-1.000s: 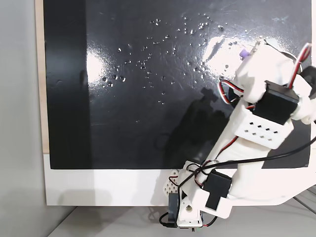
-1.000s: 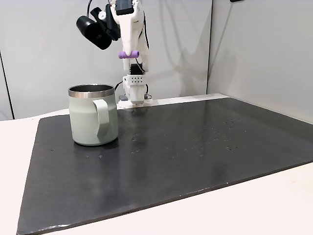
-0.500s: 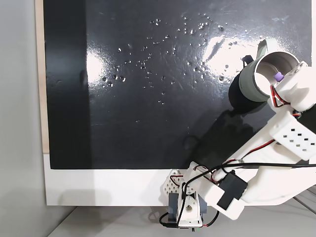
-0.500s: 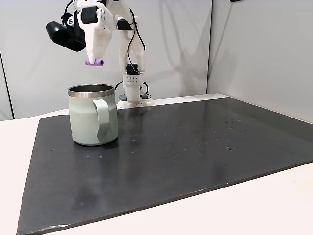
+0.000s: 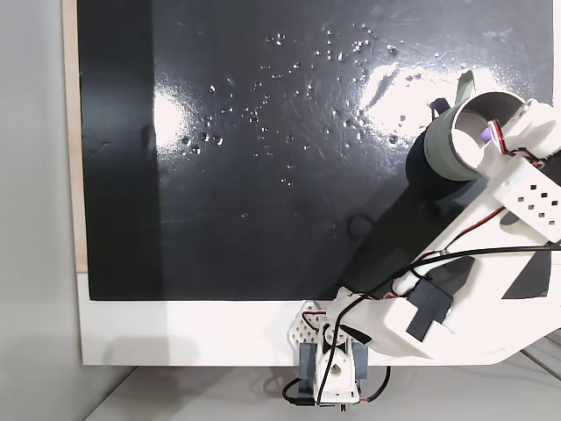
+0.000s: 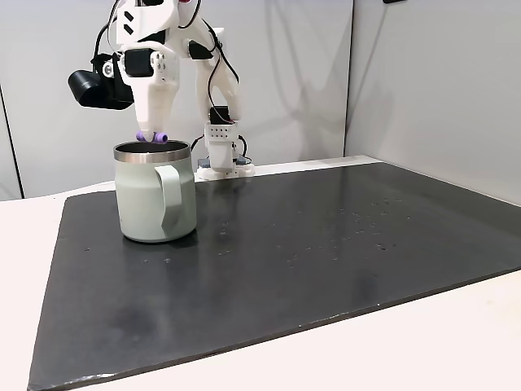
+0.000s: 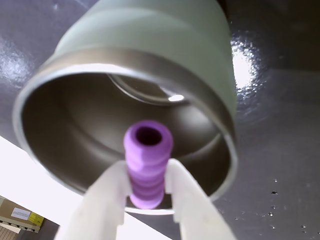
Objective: Grasp a pengrip and put it in the cup.
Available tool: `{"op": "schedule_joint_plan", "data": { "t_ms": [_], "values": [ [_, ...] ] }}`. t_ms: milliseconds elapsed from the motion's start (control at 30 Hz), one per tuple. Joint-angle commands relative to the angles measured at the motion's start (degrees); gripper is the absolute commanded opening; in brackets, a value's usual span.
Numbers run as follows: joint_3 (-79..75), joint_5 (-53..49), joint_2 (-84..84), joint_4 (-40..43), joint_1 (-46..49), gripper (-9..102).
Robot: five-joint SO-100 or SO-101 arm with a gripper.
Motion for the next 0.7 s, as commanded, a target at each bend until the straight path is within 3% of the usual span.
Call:
{"op": "schedule_joint_plan", "data": {
  "t_ms": [0, 233, 667],
  "values": [
    [-3.96, 0.35, -0.18, -0.26, -0.09, 0],
    [-4.04, 0.53, -0.79, 0.62, -0.35, 22],
    [-6.33, 1.14, -0.88, 2.29, -1.67, 22]
  ]
}}
